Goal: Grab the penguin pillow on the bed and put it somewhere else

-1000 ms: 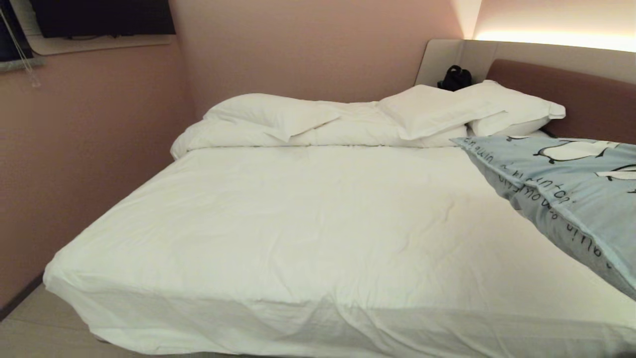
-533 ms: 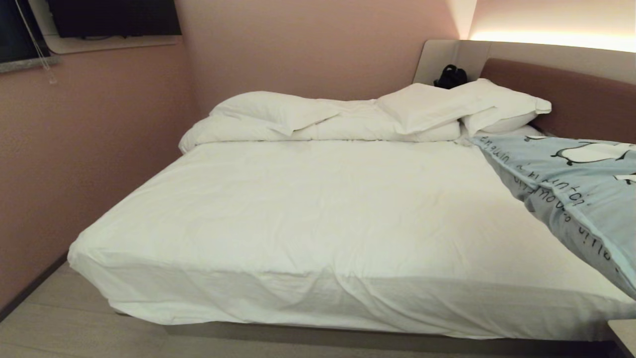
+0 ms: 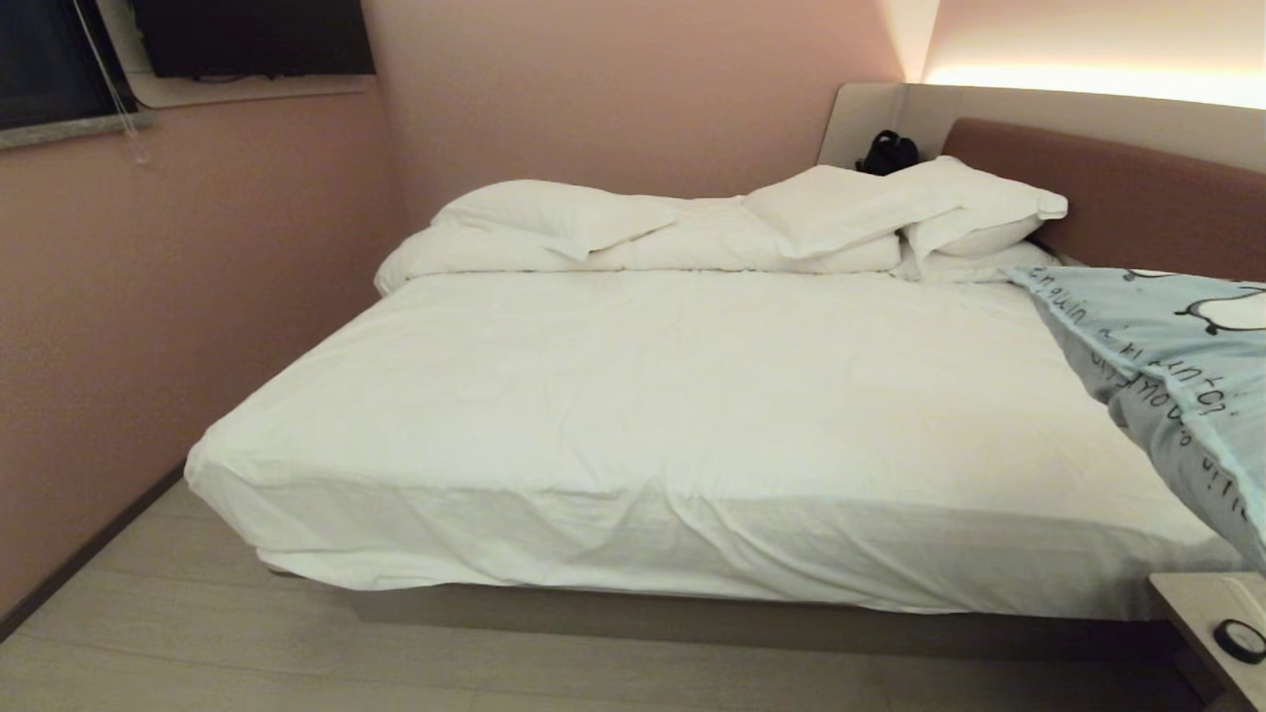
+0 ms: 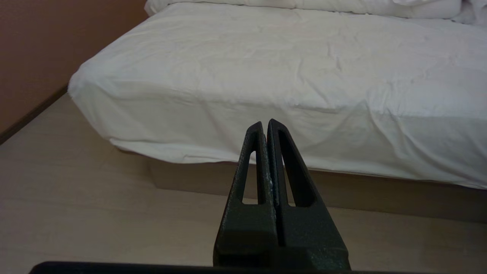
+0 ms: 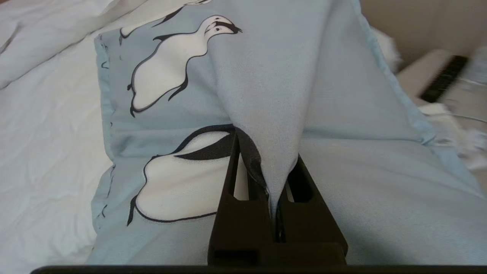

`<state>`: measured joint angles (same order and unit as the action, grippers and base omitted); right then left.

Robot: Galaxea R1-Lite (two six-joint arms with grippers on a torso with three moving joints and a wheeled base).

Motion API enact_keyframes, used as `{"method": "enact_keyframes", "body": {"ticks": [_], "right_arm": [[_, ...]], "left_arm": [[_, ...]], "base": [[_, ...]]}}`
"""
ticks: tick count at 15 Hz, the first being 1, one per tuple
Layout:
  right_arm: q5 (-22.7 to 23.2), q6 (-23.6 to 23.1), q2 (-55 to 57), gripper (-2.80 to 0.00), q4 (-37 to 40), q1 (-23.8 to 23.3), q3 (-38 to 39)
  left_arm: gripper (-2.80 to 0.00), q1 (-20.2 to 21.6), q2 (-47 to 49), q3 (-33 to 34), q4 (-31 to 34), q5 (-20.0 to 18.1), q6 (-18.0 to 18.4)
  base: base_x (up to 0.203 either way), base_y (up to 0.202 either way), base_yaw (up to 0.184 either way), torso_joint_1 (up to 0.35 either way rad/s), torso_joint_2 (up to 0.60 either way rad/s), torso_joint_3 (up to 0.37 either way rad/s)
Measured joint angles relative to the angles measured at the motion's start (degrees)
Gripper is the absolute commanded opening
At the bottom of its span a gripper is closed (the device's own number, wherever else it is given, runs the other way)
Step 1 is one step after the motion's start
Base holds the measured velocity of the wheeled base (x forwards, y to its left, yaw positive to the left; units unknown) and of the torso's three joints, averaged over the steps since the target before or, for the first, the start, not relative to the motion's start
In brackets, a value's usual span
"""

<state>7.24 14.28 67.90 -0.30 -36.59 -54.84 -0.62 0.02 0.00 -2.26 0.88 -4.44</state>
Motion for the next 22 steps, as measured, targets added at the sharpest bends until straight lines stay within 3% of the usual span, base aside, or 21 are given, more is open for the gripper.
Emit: {"method": "enact_keyframes", "body": {"ticks": [4, 8, 15, 22], "right_arm": [[0.0, -0.1, -2.5, -2.8, 0.2, -5.8, 1.3], [-1.4, -0.4, -5.2, -2.8, -0.3, -9.7, 4.0], [-9.5, 0.3, -6.6, -2.8, -0.3, -13.3, 7.2], [-20.8, 3.4, -6.7, -2.8, -0.5, -15.9, 10.8]], "left_arm": [[-2.8, 0.0, 0.0, 0.0, 0.0, 0.0, 0.0], [-2.8, 0.0, 0.0, 0.0, 0.0, 0.0, 0.0], [-2.8, 0.0, 0.0, 0.0, 0.0, 0.0, 0.0], [-2.8, 0.0, 0.0, 0.0, 0.0, 0.0, 0.0]], "base": [[-0.172, 0.0, -0.005, -0.002, 0.0, 0.003], [0.0, 0.0, 0.0, 0.0, 0.0, 0.0], [0.0, 0.0, 0.0, 0.0, 0.0, 0.0], [0.0, 0.0, 0.0, 0.0, 0.0, 0.0]]}}
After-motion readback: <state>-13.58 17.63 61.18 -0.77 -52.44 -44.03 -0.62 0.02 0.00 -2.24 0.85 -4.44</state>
